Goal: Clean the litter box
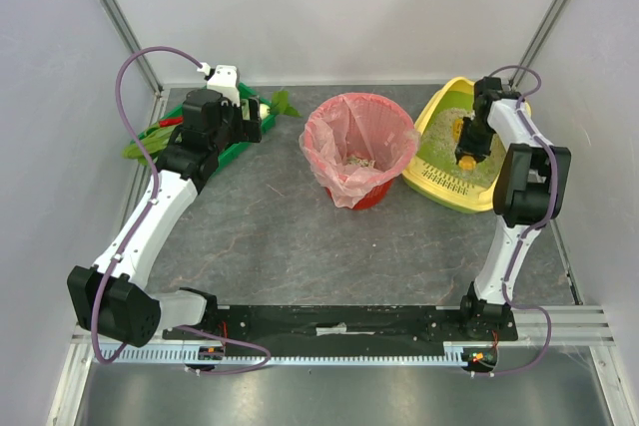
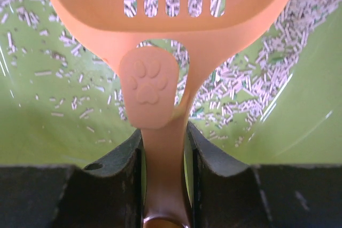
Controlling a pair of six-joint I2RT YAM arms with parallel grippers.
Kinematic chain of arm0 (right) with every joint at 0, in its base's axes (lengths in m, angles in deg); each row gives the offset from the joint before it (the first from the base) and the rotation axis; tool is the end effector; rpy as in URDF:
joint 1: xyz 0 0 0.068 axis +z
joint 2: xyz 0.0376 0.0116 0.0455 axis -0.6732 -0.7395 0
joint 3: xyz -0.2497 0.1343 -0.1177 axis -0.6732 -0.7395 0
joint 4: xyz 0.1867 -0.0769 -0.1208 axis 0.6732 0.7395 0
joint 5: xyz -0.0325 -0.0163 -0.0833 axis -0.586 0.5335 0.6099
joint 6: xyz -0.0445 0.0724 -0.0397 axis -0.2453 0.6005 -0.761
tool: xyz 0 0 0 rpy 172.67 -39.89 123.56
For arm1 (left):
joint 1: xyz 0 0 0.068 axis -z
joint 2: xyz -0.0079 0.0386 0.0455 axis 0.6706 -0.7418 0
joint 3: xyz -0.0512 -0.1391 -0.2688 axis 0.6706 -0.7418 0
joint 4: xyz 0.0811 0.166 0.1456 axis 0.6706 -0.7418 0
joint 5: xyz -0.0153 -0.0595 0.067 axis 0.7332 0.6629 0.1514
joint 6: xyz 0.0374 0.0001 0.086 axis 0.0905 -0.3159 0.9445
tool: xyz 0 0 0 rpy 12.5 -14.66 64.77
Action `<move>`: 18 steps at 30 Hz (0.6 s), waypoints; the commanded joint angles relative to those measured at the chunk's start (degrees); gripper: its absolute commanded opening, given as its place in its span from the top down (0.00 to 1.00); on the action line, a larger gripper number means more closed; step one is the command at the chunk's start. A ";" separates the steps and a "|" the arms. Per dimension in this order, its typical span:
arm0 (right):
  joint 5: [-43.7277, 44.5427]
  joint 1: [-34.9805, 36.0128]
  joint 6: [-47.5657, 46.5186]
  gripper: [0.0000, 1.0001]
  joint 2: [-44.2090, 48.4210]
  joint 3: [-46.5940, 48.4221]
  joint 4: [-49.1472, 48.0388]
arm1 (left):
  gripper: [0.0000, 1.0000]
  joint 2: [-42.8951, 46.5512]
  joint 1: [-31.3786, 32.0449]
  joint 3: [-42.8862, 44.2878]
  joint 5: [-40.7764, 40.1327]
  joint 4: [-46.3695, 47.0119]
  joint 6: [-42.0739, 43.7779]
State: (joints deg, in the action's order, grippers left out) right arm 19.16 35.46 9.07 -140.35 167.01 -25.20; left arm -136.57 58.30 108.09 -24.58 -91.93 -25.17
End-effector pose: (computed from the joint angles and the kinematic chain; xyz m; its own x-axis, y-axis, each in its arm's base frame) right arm 0.4160 -0.0544 0.2033 -0.8566 0.4522 -0.2486 0.4577 0.8883 0.0387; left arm 0.2886 -0.0725 0.3868 -0.3611 0.0649 -0.9303 0.1472 0.9890 0.0118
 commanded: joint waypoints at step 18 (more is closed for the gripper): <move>-0.42 0.00 -3.17 1.00 4.42 3.24 3.64 | 0.05 2.81 -0.28 -0.43 -2.42 1.65 -0.24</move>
State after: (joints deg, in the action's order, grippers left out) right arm 17.52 35.46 7.81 -142.25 168.60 -24.87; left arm -135.80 58.30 108.07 -25.04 -91.97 -25.17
